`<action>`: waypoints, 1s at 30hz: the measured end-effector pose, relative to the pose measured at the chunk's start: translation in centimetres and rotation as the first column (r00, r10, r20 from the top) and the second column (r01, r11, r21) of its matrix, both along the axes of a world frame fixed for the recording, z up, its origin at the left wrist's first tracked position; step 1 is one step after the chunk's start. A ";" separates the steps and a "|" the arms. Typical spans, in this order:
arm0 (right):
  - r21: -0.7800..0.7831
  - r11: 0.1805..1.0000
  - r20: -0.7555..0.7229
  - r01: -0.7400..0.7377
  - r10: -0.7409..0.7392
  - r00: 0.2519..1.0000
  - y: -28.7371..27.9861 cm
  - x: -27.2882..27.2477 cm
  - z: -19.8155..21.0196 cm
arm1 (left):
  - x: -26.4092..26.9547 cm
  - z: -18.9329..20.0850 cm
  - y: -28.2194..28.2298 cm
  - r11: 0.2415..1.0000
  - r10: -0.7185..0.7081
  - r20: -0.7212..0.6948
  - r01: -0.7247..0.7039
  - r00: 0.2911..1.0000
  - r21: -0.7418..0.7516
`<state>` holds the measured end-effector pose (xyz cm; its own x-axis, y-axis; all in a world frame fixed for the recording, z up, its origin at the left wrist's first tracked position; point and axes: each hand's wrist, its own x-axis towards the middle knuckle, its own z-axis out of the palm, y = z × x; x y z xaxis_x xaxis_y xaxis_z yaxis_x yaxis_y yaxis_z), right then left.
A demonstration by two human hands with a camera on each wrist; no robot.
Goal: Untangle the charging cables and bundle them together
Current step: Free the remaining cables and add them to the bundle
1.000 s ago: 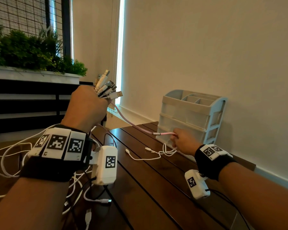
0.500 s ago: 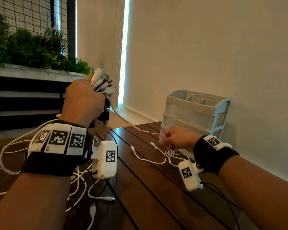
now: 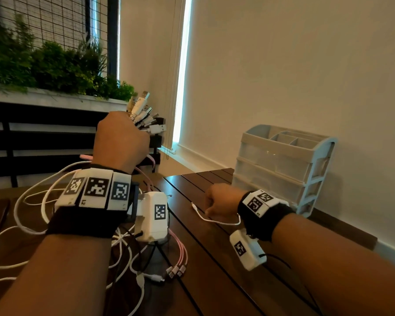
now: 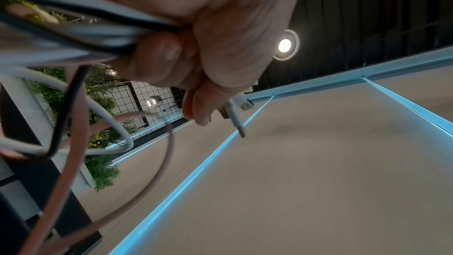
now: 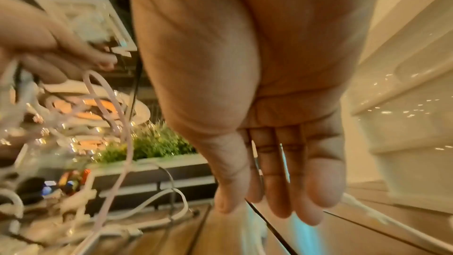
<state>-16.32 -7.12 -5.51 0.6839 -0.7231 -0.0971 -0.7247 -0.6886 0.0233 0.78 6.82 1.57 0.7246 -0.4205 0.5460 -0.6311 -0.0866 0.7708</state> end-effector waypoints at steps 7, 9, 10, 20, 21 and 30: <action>0.063 0.991 -0.173 0.115 -0.103 0.979 -2.3 -0.7 -3.2 | -0.9 -0.8 -1.4 0.985 -0.157 -0.055 0.160 0.986 0.057; 0.076 0.993 -0.084 0.089 -0.082 0.993 -2.4 -1.0 -2.8 | -1.4 -1.1 -1.9 0.971 -0.224 -0.091 0.230 0.970 0.066; 0.078 0.994 -0.009 0.079 -0.078 0.997 -2.2 -1.3 -2.4 | -1.8 -1.3 -2.1 0.961 -0.258 -0.115 0.267 0.959 0.072; 0.202 0.979 0.591 -0.005 -0.117 0.798 1.4 -3.2 0.2 | -4.0 -3.2 -3.3 0.891 -0.408 -0.357 0.452 0.840 0.047; 0.200 0.979 0.612 -0.023 -0.107 0.784 1.9 -3.3 0.3 | -4.1 -3.4 -3.4 0.883 -0.415 -0.389 0.467 0.822 0.044; 0.190 0.975 0.704 -0.116 -0.053 0.708 4.2 -2.9 1.0 | -4.5 -3.6 -4.4 0.757 -0.573 -0.544 0.650 0.613 -0.066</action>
